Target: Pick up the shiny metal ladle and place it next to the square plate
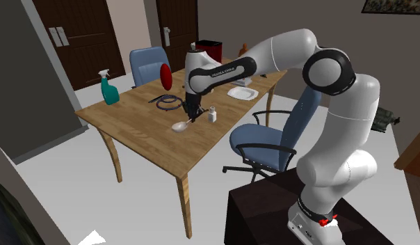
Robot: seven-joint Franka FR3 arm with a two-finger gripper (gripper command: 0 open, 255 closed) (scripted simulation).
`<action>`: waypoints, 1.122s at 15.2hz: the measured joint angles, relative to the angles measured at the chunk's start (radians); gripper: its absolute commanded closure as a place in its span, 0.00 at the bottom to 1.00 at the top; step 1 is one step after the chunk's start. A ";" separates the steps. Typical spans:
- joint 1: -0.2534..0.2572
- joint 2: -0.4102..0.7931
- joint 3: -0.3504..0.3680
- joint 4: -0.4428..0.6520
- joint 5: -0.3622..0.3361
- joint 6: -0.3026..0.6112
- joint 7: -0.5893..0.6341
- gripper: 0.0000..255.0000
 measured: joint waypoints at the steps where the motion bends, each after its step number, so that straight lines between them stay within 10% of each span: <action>1: -0.018 -0.007 -0.005 -0.005 0.010 0.000 -0.026 1.00; 17: -0.261 -0.025 -0.121 0.006 0.090 -0.022 -0.420 1.00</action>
